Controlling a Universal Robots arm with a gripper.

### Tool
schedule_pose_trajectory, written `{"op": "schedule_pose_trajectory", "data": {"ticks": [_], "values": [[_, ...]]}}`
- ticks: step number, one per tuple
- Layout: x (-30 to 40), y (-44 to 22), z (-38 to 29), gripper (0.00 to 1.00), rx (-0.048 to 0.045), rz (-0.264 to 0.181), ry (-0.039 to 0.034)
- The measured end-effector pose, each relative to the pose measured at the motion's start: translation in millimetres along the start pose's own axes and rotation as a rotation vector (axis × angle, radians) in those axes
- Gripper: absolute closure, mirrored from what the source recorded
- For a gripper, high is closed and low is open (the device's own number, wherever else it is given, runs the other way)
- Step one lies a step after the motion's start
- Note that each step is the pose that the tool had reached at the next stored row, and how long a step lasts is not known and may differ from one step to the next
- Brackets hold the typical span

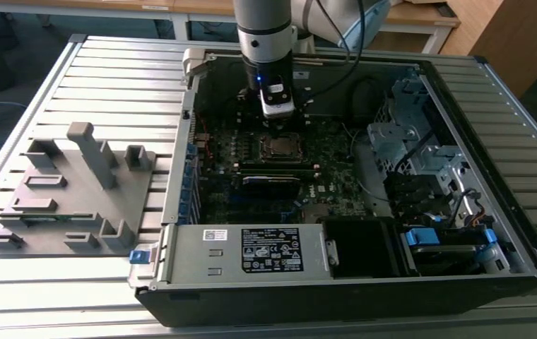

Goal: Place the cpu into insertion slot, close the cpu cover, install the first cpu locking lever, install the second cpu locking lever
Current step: 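Install the first cpu locking lever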

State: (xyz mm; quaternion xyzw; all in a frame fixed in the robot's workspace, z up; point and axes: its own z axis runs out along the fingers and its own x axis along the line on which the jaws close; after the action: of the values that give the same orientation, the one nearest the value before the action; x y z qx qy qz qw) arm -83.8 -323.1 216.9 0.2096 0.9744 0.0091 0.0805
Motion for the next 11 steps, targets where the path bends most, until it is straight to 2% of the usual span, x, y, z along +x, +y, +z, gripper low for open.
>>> {"op": "schedule_pose_trajectory", "data": {"ticks": [6,11], "values": [[-0.2,0.1,-1.1,0.9,0.0006,0.0,0.0005],[-1.9,0.7,-11.8,0.9,0.0003,0.0,0.0004]]}}
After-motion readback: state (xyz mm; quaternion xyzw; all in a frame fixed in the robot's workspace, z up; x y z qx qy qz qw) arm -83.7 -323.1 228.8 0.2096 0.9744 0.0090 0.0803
